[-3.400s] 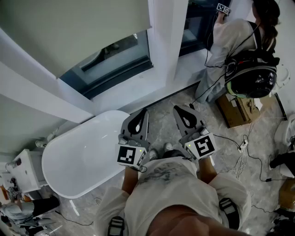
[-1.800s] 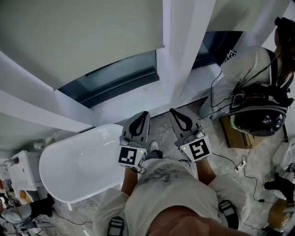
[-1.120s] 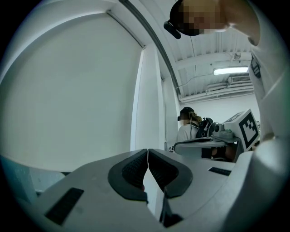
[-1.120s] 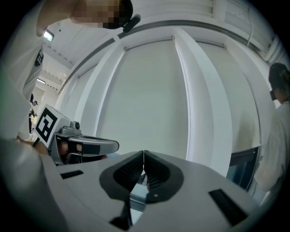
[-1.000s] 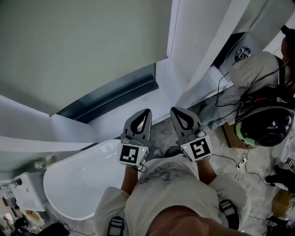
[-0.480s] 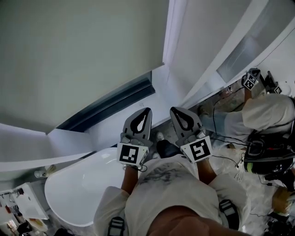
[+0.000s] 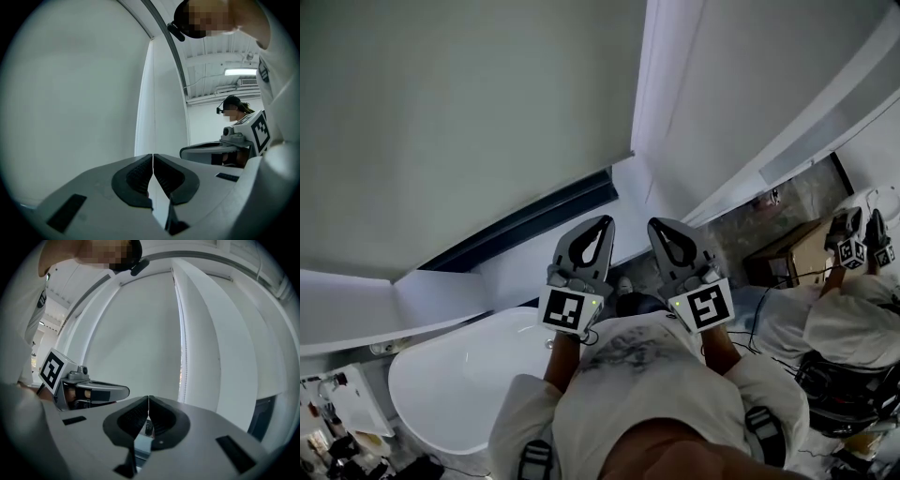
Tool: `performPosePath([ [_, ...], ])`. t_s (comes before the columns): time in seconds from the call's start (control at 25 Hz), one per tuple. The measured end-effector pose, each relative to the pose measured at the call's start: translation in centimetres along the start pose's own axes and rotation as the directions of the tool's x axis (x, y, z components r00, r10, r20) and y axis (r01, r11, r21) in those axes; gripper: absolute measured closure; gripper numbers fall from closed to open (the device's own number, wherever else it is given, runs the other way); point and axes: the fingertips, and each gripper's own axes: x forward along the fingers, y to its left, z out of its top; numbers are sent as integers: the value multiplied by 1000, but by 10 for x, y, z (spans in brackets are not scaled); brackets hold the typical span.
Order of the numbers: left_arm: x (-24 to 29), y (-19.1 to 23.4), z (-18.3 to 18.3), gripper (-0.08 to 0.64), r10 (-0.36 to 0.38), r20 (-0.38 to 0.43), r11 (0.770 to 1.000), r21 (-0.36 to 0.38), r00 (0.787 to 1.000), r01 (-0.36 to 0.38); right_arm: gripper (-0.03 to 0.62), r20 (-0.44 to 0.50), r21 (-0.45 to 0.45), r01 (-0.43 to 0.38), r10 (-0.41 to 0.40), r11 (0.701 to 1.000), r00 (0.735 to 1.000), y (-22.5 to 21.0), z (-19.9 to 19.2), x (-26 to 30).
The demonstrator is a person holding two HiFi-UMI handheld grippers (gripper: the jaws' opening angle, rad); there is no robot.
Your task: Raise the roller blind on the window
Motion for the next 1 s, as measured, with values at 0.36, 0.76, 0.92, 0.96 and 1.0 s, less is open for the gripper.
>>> performPosePath([
  [0.36, -12, -36, 47, 548, -29, 26, 997, 74, 999, 27, 531, 41, 7, 20, -21, 1000, 999, 16, 37, -47],
  [0.76, 90, -8, 16, 546, -129, -2, 991, 48, 992, 129, 531, -26, 19, 42, -41, 999, 999, -45, -5, 5],
  [0.92, 108, 1, 11, 546, -175, -7, 984, 41, 985, 175, 531, -45, 24, 76, -75, 997, 996, -50, -12, 13],
  [0.96, 114, 3, 10, 546, -184, -9, 982, 40, 983, 184, 531, -50, 24, 83, -82, 996, 995, -52, -14, 16],
  [1.0, 118, 5, 9, 546, -193, -9, 980, 40, 981, 193, 531, -54, 23, 90, -89, 996, 995, -54, -16, 19],
])
